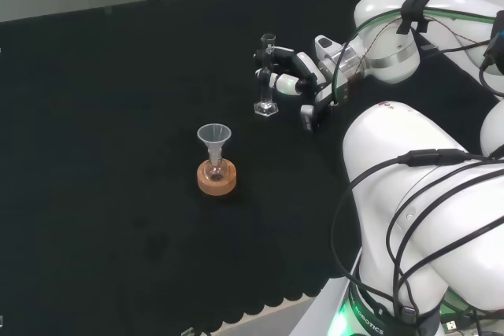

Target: Pick up the graduated cylinder.

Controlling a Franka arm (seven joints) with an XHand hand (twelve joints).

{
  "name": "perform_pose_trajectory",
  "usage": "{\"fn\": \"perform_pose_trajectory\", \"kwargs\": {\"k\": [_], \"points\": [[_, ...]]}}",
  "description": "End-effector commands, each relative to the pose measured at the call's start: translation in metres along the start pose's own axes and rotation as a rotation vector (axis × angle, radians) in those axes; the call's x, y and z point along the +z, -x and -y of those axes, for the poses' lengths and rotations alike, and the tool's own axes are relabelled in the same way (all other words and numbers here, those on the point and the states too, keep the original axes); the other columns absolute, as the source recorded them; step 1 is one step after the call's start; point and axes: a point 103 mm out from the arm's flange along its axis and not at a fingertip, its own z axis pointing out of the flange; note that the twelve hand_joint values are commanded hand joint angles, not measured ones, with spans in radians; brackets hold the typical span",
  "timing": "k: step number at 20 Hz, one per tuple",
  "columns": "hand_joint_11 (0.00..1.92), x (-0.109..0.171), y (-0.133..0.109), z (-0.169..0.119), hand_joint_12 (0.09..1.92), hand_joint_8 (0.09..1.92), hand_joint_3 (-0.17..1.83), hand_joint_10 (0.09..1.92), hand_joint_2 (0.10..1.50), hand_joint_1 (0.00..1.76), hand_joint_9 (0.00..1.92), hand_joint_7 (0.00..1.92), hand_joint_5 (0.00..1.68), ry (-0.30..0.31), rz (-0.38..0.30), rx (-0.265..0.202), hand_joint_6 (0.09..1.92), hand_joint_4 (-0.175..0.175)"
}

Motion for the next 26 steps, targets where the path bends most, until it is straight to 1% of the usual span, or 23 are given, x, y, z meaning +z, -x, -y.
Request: {"fn": "perform_pose_trajectory", "kwargs": {"k": [1, 10, 12, 15, 17, 20, 23, 26], "points": [[0.65, 0.000, 0.000, 0.000, 1.14, 0.57, -0.17, 0.34, 1.14, 1.19, 0.93, 0.62, 0.65, -0.004, -0.001, -0.006, 0.67, -0.016], [0.64, 0.000, -0.001, 0.000, 1.15, 0.56, -0.17, 0.34, 1.13, 1.17, 0.93, 0.62, 0.65, 0.000, -0.006, -0.011, 0.68, -0.013], [0.65, -0.002, -0.001, 0.001, 1.15, 0.57, -0.17, 0.34, 1.17, 1.17, 0.93, 0.63, 0.69, 0.008, -0.010, -0.006, 0.69, -0.009], [0.70, -0.004, -0.001, 0.001, 1.13, 0.58, -0.17, 0.35, 1.27, 1.21, 0.95, 0.65, 0.75, 0.023, 0.003, 0.001, 0.69, -0.010], [0.74, -0.006, -0.003, 0.001, 1.09, 0.65, -0.17, 0.38, 1.33, 1.28, 0.97, 0.67, 0.78, 0.025, 0.038, 0.003, 0.73, -0.017], [0.80, -0.010, -0.009, 0.000, 1.04, 0.76, -0.17, 0.44, 1.38, 1.33, 0.98, 0.68, 0.79, 0.019, 0.105, -0.008, 0.80, -0.037], [0.85, -0.014, -0.017, -0.002, 1.01, 0.81, -0.17, 0.49, 1.39, 1.34, 0.98, 0.68, 0.80, -0.005, 0.185, -0.030, 0.83, -0.053], [0.90, -0.019, -0.027, -0.004, 0.98, 0.83, -0.17, 0.52, 1.39, 1.36, 1.01, 0.71, 0.82, -0.037, 0.273, -0.043, 0.84, -0.070]]}}
